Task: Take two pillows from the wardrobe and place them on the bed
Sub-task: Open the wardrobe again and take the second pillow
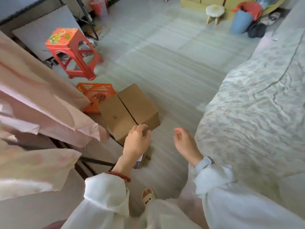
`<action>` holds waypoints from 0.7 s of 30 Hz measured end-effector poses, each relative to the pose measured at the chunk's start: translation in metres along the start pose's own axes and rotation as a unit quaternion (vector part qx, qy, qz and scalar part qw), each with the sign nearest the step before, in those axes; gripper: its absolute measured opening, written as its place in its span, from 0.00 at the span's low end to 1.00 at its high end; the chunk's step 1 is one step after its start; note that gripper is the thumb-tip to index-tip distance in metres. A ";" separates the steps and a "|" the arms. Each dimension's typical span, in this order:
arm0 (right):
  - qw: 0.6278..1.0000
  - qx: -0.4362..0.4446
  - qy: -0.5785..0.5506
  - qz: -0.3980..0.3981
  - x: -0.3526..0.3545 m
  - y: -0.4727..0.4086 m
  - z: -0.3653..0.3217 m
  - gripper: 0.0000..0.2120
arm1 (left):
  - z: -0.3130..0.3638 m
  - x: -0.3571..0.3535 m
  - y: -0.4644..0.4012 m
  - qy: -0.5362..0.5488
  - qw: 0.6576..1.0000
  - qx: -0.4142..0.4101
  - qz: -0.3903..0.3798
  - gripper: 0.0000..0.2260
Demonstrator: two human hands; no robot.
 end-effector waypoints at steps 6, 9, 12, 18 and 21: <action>0.993 -0.078 -0.035 0.085 0.058 -0.048 0.004 0.13 | 0.049 -0.001 -0.100 -0.005 0.991 -0.075 -0.114 0.14; 0.986 -0.108 -0.045 0.115 0.094 -0.079 0.005 0.13 | 0.077 0.000 -0.149 -0.022 0.984 -0.113 -0.135 0.14; 0.981 -0.126 -0.055 0.136 0.139 -0.130 0.004 0.13 | 0.112 0.006 -0.218 -0.032 0.981 -0.143 -0.130 0.14; 0.977 -0.121 -0.051 0.167 0.273 -0.237 0.005 0.12 | 0.222 0.009 -0.363 -0.021 0.978 -0.161 -0.128 0.13; 0.970 -0.131 -0.065 0.195 0.337 -0.278 0.007 0.12 | 0.282 0.004 -0.419 -0.023 0.973 -0.185 -0.139 0.13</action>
Point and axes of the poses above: each hand's wrist, its own y-axis away from the middle knuckle, its own x-axis out of the back of the hand, z = x × y, the point moved 4 cm from there along -y, towards the middle knuckle, and after that the axes turned 12 degrees about -z, right-handed, at the moved point
